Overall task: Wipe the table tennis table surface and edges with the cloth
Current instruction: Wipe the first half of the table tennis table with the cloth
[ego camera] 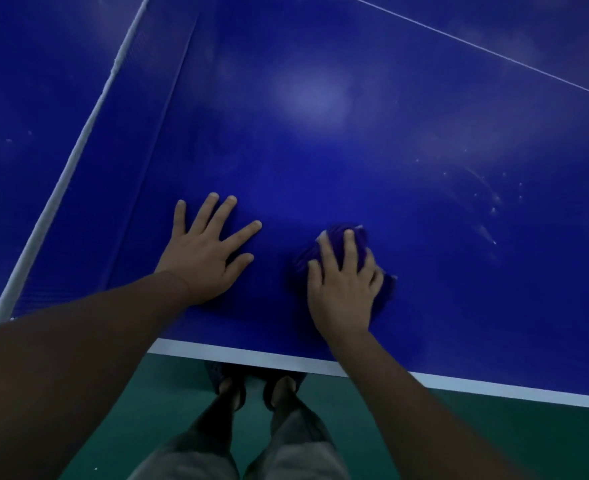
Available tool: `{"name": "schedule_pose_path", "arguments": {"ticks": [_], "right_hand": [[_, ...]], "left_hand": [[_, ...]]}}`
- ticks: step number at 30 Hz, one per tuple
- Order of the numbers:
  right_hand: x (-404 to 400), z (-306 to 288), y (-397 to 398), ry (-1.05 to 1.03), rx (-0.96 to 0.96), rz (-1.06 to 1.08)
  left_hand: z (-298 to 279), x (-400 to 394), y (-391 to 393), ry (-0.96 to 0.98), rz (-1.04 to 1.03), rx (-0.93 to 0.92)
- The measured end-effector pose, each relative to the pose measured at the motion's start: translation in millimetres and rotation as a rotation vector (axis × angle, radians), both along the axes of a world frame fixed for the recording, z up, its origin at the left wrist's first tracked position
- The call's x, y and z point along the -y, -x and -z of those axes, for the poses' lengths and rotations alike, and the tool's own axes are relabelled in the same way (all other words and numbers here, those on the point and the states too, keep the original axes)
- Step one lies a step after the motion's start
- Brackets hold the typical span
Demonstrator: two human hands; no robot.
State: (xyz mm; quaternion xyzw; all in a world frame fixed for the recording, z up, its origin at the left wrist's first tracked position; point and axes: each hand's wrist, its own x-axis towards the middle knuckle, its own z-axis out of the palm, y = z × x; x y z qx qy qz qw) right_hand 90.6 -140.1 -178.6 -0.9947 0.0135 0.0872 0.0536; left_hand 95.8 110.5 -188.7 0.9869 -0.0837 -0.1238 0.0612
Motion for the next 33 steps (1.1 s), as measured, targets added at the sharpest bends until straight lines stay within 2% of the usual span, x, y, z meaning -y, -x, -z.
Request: {"name": "schedule_pose_path", "arguments": {"ticks": [3,5,8,12,14,17,19,25,28,33], "right_hand": [[17,0,27,0.005,0.021,-0.28],[38,-2,13,-0.001,0.01,-0.33],[48,-5,-28,0.024,-0.004,-0.187],[16,-1,-57,-0.003,-0.007,0.048],[3,0,-40,-0.004,0.034,-0.066],[18,1,-14,0.001,0.044,-0.4],[40,1,-31,-0.013,0.043,-0.465],[76,-6,-146,0.005,0.015,-0.17],[67,-3,-161,0.013,0.003,-0.094],[75,0,-108,0.006,0.051,-0.456]], "left_hand": [[-1,-1,0,-0.002,-0.009,-0.013],[-2,1,0,-0.004,-0.023,-0.029],[-3,15,3,0.01,-0.094,-0.037],[-2,49,5,0.037,-0.286,-0.001],[-1,62,4,0.041,-0.366,-0.002],[-1,71,1,0.012,-0.373,0.011],[-1,69,0,0.005,-0.346,0.009],[0,86,-17,0.018,-0.407,0.005],[3,102,-30,0.007,-0.464,-0.002],[4,112,-53,0.021,-0.472,0.027]]}}
